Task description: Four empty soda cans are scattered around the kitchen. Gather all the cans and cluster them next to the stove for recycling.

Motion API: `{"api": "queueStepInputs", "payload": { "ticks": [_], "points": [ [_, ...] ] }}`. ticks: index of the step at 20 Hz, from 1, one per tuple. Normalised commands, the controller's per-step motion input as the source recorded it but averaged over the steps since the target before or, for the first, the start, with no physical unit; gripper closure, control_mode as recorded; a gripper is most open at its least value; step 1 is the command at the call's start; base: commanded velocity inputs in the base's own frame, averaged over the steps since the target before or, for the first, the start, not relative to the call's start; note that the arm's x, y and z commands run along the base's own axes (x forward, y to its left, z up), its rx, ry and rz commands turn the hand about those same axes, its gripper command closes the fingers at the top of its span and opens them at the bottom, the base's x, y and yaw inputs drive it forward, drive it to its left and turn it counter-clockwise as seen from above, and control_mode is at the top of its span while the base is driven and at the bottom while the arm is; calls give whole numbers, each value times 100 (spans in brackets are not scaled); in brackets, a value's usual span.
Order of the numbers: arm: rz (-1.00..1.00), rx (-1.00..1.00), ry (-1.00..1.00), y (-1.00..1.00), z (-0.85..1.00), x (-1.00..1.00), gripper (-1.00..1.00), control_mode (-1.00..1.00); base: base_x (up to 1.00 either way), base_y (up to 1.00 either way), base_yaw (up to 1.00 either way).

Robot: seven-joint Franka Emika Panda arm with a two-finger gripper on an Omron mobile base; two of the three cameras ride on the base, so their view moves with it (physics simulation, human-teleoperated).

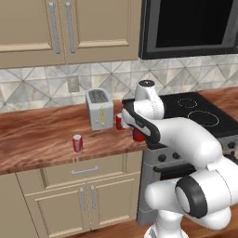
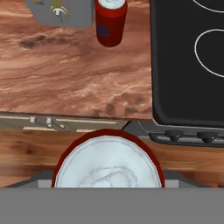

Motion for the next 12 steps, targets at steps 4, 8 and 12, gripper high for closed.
{"api": "queueStepInputs", "payload": {
  "ticks": [4, 8, 12],
  "points": [
    [0, 0, 0, 0, 0, 0, 100, 100, 72, 0, 0],
    [0, 0, 0, 0, 0, 0, 100, 100, 78, 0, 0],
    [0, 0, 0, 0, 0, 0, 100, 100, 33, 0, 0]
  ]
}}
